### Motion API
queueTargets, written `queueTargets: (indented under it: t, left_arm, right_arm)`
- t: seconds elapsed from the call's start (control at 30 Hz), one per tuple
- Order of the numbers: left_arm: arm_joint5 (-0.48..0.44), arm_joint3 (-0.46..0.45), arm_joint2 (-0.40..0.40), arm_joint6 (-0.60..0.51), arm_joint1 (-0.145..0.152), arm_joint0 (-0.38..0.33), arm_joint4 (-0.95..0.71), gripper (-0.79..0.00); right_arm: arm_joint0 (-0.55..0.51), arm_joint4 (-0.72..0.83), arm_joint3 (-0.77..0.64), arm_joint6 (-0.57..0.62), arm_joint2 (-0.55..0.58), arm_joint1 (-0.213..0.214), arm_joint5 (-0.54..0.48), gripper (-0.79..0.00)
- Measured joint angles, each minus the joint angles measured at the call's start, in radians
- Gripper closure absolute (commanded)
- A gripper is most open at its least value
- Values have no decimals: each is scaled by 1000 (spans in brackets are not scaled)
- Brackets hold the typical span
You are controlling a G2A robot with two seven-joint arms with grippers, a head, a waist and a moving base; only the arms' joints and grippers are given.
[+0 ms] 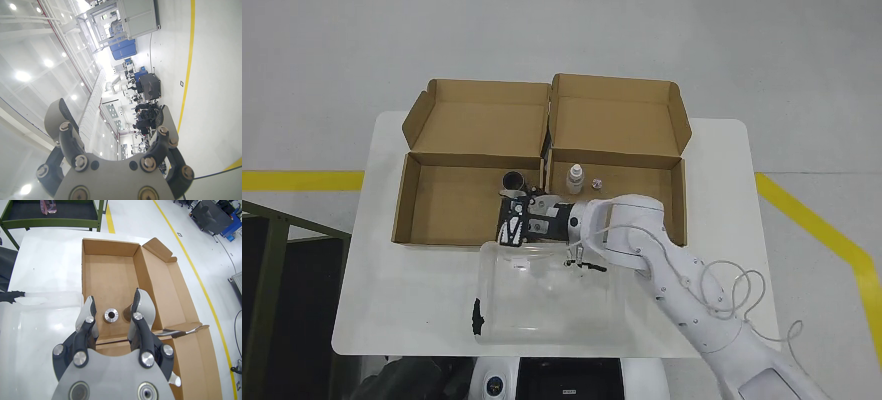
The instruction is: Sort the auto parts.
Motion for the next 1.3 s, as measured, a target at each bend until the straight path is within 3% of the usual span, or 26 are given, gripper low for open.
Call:
queueTargets:
  t: [0.33, 0.7, 1.3]
  left_arm:
    - [0, 0, 0, 0, 0, 0, 0, -785]
    - [0, 0, 0, 0, 0, 0, 0, -785]
    - [0, 0, 0, 0, 0, 0, 0, -785]
  right_arm:
    - [-218, -103, -173, -72, 185, 60, -24, -388]
    - [-451, -185, -313, -222, 405, 106, 40, -465]
    - [-747, -99, -342, -572, 758, 146, 127, -646]
